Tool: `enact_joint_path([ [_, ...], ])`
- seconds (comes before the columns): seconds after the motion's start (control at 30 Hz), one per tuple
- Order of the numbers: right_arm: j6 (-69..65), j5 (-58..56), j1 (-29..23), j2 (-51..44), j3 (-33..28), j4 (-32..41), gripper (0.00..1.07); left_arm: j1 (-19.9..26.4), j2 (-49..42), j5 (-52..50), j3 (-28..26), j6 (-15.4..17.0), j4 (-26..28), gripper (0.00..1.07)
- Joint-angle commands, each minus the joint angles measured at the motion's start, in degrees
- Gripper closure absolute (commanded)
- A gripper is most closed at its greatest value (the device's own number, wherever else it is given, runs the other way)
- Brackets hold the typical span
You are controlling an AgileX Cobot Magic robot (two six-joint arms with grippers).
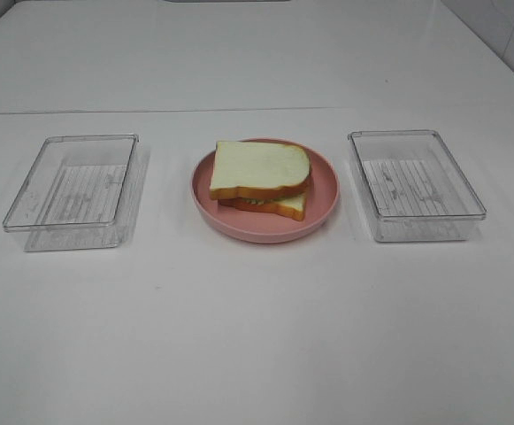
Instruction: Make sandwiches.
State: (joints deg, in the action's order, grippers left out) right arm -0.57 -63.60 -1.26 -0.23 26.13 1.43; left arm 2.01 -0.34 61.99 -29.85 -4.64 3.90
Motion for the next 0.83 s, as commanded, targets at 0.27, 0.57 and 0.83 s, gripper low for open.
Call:
enact_joint_path([
  [0.27,0.6,0.6,0.1,-1.8,-0.1,0.0,0.23,0.1,-1.1,-0.3,0.2,0.2,-0.2,0.09],
  [0.57,0.6,0.6,0.1,-1.8,-0.1,0.0,0.23,0.1,-1.1,-0.3,0.2,0.2,-0.2,0.09],
  [0.83,0.6,0.6,0.1,-1.8,-0.1,0.0,0.23,0.1,-1.1,-0.3,0.2,0.2,-0.2,0.09],
])
